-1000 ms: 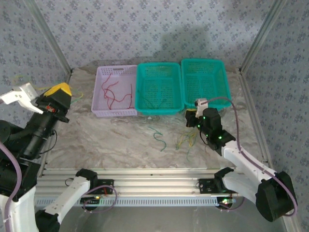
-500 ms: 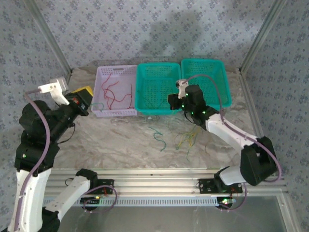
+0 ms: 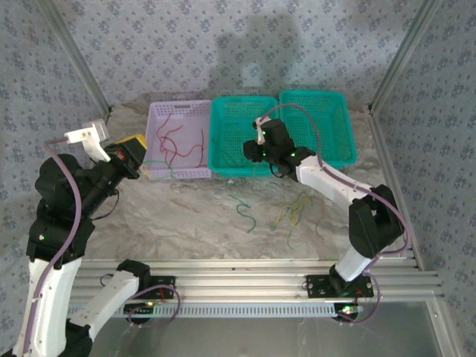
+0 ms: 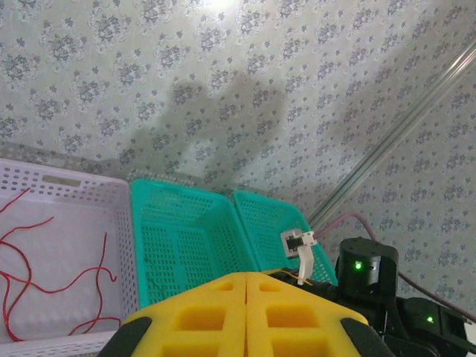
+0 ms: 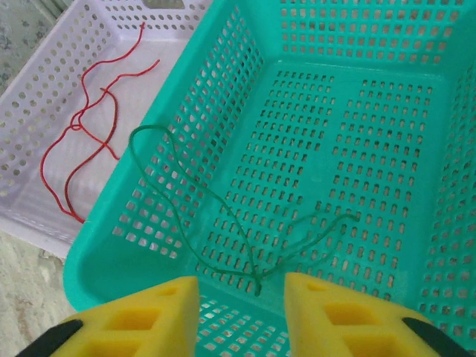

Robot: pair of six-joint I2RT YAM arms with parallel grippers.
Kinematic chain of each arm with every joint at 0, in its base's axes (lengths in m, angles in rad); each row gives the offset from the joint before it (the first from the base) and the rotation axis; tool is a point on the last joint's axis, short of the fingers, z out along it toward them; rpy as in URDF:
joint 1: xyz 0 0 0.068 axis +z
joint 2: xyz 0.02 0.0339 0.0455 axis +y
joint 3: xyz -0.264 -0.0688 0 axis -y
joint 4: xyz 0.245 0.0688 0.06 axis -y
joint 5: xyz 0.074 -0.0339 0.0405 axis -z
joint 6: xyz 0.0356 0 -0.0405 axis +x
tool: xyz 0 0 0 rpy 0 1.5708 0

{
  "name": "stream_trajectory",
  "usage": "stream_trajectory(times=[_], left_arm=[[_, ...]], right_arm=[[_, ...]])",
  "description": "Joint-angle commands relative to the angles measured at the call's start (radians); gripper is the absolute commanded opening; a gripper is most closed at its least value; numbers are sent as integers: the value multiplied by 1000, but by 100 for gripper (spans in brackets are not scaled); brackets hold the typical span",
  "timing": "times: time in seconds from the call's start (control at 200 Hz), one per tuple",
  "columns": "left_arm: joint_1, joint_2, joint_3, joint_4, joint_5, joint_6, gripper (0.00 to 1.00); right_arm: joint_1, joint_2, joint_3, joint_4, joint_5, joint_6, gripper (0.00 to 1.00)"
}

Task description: Untangle the cables

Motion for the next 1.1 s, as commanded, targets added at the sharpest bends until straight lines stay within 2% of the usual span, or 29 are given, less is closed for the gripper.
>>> stream_trajectory(times=[0.0,0.125,0.31,0.445,0.54,0.62,0.74,0.889,1.094], left_arm=[[-4,-6,1,21,12,2,0],[-4,1,-4,21,23,-6,0],[-7,21,-24,35,68,-34,0],[-33,46,-73,99,108,-94,0],[-87,76,-99,138,107,-113,0],[-143,109,-104,163,99,-114,0],[-232,157,-111,207,86,-116,0],[-333,211,-118,251,18,-126,0],[-391,308,-88,305,19,-148,0]], right_arm=[[12,-29,0,-8,10,-10,41],[16,-97,-43,33,-8,-10,41],[37,-268,-210,146,-135,-32,43],[83,-396,-317,213,-200,-78,51],[101,-473,-384,254,-205,-94,59],[97,-513,-408,256,-233,-89,62],[101,-553,-427,280,-294,-86,63],[125,-596,-456,325,-335,-103,64],[174,-626,-475,343,-325,-161,66]])
